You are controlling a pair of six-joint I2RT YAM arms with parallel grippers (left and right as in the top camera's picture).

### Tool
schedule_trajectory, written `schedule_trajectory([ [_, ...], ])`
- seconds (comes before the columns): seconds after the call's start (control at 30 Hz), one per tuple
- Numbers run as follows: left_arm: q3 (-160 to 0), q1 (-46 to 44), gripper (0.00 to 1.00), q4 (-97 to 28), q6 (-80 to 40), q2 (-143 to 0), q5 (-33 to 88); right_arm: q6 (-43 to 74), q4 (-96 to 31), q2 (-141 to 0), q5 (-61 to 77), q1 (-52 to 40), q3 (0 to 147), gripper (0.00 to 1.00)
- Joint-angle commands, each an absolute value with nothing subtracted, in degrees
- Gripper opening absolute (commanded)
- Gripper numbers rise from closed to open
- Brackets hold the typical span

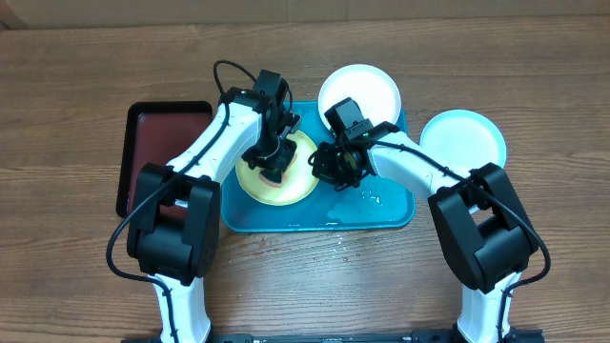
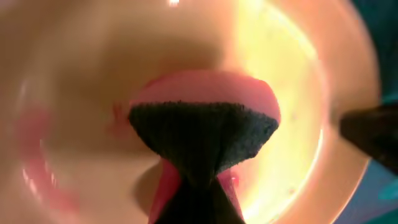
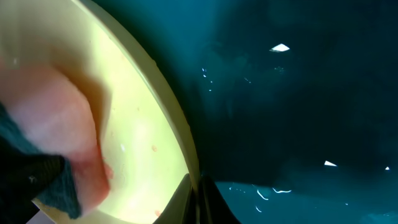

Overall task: Clean dirty plates on tray and stack at the side
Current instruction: 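Scrub the yellow plate with the sponge in the left gripper, then keep scrubbing the yellow plate with the sponge while right gripper holds it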

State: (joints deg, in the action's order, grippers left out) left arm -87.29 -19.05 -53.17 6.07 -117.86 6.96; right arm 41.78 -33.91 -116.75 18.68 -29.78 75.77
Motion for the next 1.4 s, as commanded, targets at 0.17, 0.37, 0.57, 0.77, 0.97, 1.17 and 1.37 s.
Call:
schedule_trajectory([
  [0.17,-86.8,-19.4,0.04,-41.1,0.5,-117.0,-3.8,41.6,-34.2,-118.4,16.6,-29.9,76.0,0.04],
  [0.37,-86.8,-19.4,0.04,-44.0,-12.3,-117.0,-21.6,41.6,-34.3,-118.4,16.6,-29.9,76.0,0.04],
  [0.57,-86.8,-19.4,0.04,-43.5,-13.7,-117.0,-24.4,41.6,-34.2,-118.4,16.6,-29.9,76.0,0.04],
  [0.77,-86.8,-19.6,0.04,-40.1,-12.1,-117.0,-10.3,41.6,-34.3,-118.4,16.6,-29.9,76.0,0.04],
  [0.97,-86.8,-19.5,0.04,-39.4,-4.1,-117.0,5.4,41.6,-34.2,-118.4,16.6,-29.9,76.0,0.04],
  [1.17,-86.8,-19.5,0.04,-39.7,1.3,-117.0,6.1,41.6,-34.2,-118.4,16.6,-29.9,76.0,0.04],
  [1.37,-86.8,-19.5,0.04,-44.8,8.7,-117.0,9.5,41.6,-34.2,-118.4,16.6,-29.9,76.0,0.04],
])
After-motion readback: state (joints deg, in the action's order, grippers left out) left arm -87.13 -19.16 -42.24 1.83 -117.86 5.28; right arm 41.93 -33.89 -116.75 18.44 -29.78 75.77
